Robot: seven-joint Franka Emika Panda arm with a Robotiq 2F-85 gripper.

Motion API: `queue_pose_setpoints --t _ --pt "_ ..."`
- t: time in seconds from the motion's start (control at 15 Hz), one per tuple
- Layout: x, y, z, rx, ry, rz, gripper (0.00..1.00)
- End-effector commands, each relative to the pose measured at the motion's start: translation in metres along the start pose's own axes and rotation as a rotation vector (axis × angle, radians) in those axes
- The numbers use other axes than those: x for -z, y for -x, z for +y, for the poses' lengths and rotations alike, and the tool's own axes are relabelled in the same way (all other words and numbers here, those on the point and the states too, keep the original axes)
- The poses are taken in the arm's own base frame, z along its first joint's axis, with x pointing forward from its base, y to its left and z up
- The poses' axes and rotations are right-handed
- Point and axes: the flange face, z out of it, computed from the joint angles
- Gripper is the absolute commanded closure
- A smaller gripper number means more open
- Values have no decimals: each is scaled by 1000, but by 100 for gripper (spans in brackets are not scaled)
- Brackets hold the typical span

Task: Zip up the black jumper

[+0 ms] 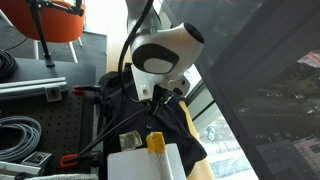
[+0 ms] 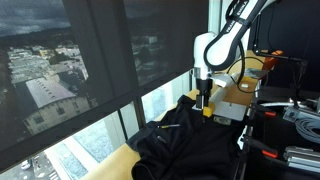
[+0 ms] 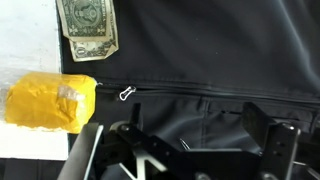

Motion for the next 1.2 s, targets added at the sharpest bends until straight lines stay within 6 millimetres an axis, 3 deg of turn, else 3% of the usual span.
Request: queue_pose_setpoints --t 0.0,0.4,1.13 --pt "-22 -13 22 12 24 -4 0" --pt "-58 -24 42 23 66 -34 0" --pt "-103 -33 34 68 85 -73 0"
